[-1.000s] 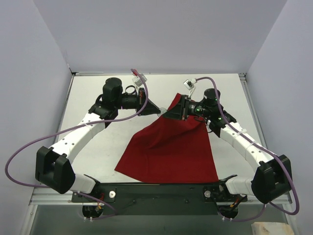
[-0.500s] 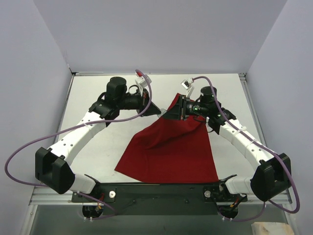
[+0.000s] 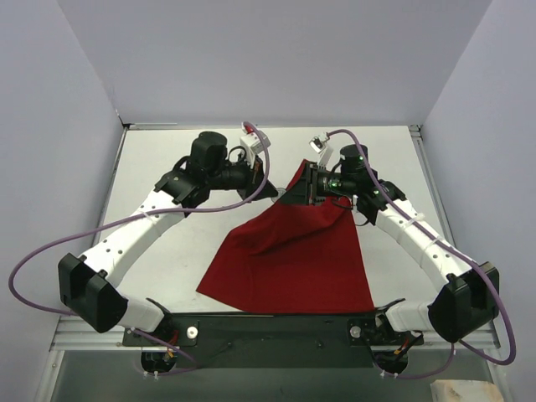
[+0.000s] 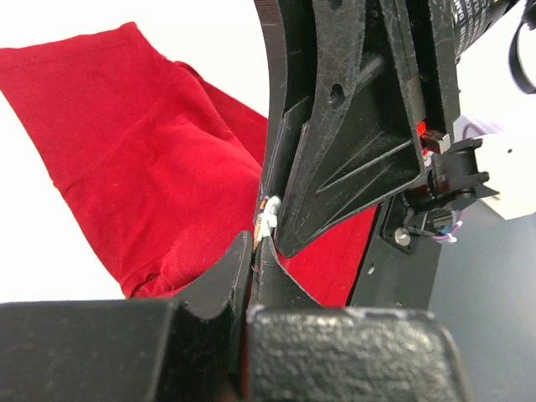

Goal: Pin the brooch onto the clothing

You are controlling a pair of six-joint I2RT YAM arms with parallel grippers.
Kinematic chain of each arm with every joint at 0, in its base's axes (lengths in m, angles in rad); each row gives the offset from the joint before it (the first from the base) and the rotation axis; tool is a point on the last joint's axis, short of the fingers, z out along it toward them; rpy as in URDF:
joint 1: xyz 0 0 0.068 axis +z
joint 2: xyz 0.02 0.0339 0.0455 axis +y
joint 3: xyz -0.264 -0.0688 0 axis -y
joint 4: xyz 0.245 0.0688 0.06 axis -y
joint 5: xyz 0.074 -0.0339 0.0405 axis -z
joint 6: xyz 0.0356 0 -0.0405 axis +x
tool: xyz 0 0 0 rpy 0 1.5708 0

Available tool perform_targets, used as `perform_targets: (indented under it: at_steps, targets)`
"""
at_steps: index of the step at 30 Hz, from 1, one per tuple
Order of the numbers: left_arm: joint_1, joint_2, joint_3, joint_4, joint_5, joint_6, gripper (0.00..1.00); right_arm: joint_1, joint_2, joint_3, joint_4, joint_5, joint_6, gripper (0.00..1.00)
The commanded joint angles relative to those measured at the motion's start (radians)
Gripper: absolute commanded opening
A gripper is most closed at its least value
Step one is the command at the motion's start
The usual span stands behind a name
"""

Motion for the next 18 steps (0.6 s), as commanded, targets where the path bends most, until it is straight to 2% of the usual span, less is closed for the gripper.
perform_targets:
  at_steps: [1,18]
  targets:
    - [-0.087,-0.021,0.082,0.013,0.079,-0.002,0.00,0.028,0.023,0.053,0.029,0.087,0.006,0.07]
    - [-0.199,-0.016,0.163,-0.061,0.028,0.035,0.00,0.028,0.014,0.046,-0.009,0.160,0.028,0.02]
